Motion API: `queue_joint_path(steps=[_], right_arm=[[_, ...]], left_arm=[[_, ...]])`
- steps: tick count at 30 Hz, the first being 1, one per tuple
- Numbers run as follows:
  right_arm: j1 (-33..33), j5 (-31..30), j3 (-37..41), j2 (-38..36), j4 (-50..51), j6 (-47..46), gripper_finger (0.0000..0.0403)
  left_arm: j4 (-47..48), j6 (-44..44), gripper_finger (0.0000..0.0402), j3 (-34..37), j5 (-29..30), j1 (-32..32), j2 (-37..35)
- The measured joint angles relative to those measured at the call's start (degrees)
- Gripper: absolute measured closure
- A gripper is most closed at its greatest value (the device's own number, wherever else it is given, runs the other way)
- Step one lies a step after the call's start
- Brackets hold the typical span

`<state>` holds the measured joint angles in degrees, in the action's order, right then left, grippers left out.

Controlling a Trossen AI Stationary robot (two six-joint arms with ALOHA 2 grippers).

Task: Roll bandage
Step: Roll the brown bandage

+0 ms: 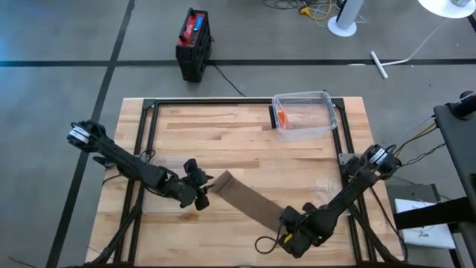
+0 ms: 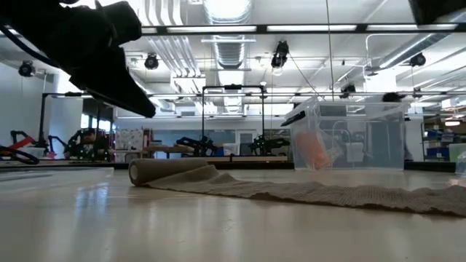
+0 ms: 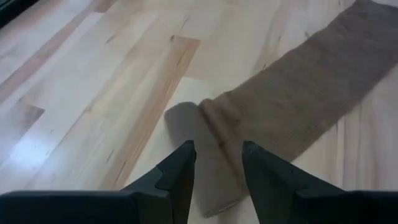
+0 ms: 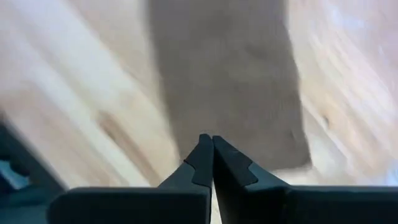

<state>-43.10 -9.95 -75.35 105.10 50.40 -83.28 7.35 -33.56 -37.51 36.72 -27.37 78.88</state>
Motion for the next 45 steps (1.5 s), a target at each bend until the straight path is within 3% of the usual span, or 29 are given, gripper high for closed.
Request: queue_joint_path(steps=[4, 7, 10, 13, 17, 21, 27, 37, 45], right_arm=[[3.37, -11.87, -0.72, -0.21, -5.83, 14.82, 0.0403], [8.1, -16.22, 1.42, 0.52, -16.11, 28.18, 0.0403], [12.28, -22.64, 4.67, 1.75, -31.9, 39.39, 0.0403], [15.08, -29.73, 11.13, 2.45, -55.76, 48.23, 0.0403], [18.31, -30.15, 19.56, 6.06, -83.75, 59.52, 0.0403], [21.65, -30.0, 20.8, 13.23, -95.23, 62.65, 0.0403], [22.58, -31.45, 14.25, 23.65, -100.24, 63.4, 0.0403], [23.15, -35.52, 8.01, 31.53, -101.07, 63.65, 0.0403], [22.05, -37.14, 8.17, 33.17, -101.46, 64.15, 0.0403]], left_arm=[[-0.19, 1.82, 0.0272, -2.97, 0.71, 0.07, 4.65], [0.11, 3.56, 0.0271, -5.22, 1.58, 0.08, 8.07], [0.22, 2.66, 0.0271, -6.5, 1.65, 0.08, 10.22], [0.88, -0.24, 0.0272, -6.61, 1.63, 0.08, 10.79], [3.26, -3.16, 0.0279, -6.14, 1.74, 0.02, 10.39], [2.42, -3.32, 0.0286, -6.02, 1.78, 0.58, 10.48], [2.62, -4.53, 0.0287, -5.82, 1.8, 1.36, 10.65], [0.15, -5.63, 0.0287, -5.49, 3.73, 1.92, 10.79], [-1.57, -6.16, 0.0278, -4.58, 5.84, 2.1, 10.9]])
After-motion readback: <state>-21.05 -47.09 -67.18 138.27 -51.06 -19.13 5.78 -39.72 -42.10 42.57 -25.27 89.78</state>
